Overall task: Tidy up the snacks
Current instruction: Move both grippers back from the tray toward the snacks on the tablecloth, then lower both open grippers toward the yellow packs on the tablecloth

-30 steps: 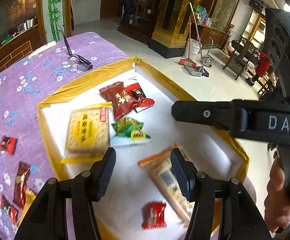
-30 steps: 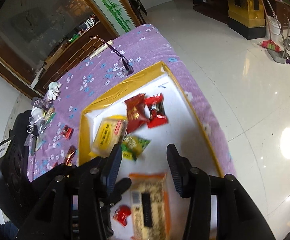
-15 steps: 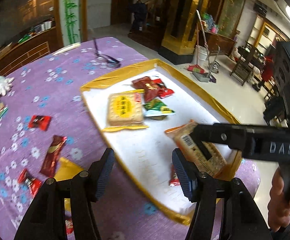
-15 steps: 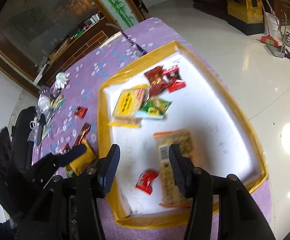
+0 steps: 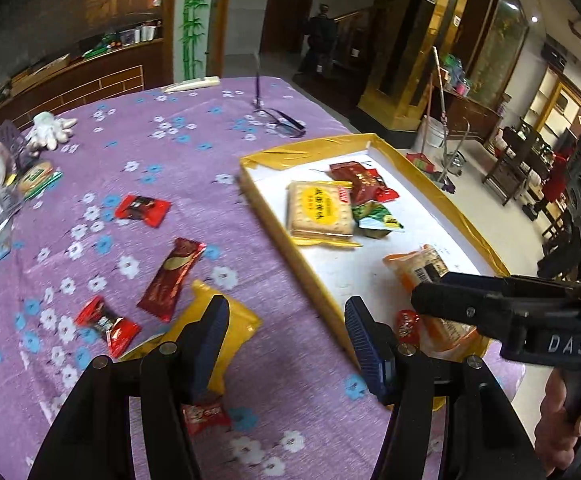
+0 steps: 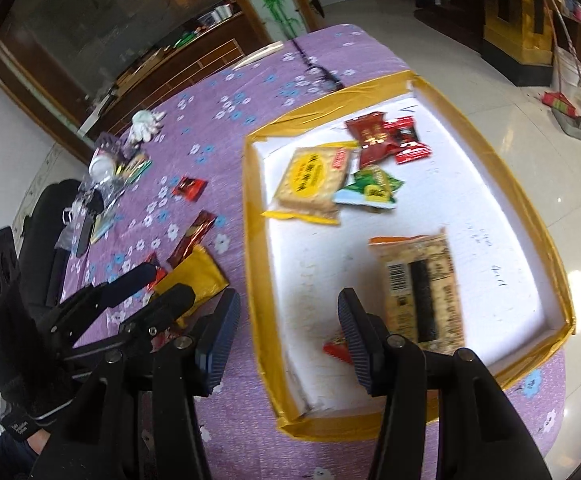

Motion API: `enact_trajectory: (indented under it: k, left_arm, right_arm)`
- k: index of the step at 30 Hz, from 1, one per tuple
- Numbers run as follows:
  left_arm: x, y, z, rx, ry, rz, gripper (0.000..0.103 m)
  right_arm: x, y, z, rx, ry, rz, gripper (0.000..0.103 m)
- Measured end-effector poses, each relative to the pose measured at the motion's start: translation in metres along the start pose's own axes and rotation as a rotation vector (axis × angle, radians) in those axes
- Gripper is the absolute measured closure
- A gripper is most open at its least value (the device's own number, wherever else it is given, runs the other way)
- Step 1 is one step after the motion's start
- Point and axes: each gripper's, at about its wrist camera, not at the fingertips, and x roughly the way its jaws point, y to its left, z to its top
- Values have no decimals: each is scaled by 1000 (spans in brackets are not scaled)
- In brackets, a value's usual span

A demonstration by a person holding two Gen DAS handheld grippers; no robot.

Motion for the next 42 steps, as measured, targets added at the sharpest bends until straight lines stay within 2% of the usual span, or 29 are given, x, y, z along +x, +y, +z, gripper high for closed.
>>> enact_trajectory:
  k: [19,42]
  left_arm:
    - [-14,43,-13,-87,-10,27,40]
    - [-13,86,-24,-182,13,54,40]
  right_arm:
    - [12,41,-7,-87,31,2,53]
    - [27,62,-7,-118,67,11,53]
